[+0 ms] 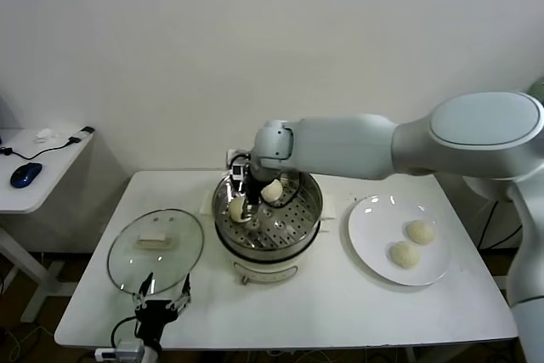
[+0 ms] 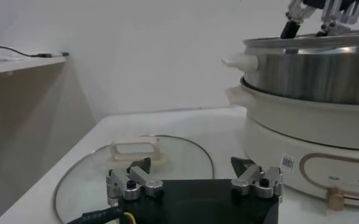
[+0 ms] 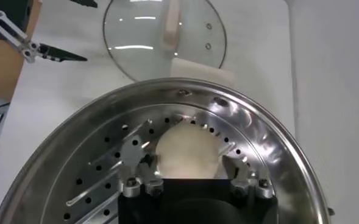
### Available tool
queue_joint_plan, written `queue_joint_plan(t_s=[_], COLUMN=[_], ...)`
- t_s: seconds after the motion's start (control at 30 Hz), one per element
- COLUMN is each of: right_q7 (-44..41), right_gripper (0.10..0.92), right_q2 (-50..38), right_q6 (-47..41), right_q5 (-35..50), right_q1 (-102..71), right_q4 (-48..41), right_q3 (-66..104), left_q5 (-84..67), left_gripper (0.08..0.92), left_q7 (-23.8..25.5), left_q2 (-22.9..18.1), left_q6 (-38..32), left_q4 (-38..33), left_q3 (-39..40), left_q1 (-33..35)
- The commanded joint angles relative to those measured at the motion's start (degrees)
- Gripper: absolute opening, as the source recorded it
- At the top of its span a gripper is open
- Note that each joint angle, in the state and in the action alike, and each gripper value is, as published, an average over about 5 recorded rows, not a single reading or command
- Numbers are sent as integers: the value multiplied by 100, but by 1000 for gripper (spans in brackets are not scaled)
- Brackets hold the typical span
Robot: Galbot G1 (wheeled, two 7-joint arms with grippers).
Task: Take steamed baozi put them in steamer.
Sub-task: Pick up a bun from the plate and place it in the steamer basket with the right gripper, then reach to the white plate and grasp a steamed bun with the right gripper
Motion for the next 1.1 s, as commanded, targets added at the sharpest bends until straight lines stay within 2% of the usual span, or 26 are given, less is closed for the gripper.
queue_joint_plan(t_s=[0.03,0.17,0.27,0.43,0.6,0.8,1.1], right_q7=[-840,-1984,-2543,-2715,-2482,-2259,-1844], right_gripper=[819,822,823,823,823,823,823], right_q2=[-513,-1446,-2285,-3543,-4493,-4874,-4616], right_q6=[610,1326,1681,1974,1989,1800,1484], right_q5=[-220,-699,-1062,-1921,-2881,-3593,-4011], right_q1=[562,1392,2034,2444,1560,50,-1484], right_q4=[114,292,545,1015,1068,771,213], right_q3=[-42,-491,-1059,-1927,-2009,-1143,181], left_q5=[1,7,17,23,40,37,87], left_gripper=[823,823,823,823,823,823,823], left_q7=[-1,4,8,9,10,5,9], left_q2=[0,-16,-24,-18,-2,-55,-164], left_q6=[6,19,22,11,-2,-11,-13], left_q4=[1,-48,-86,-115,-102,-58,-31], left_q3=[-1,2,4,13,22,7,8], left_q1=[4,12,29,47,44,33,31])
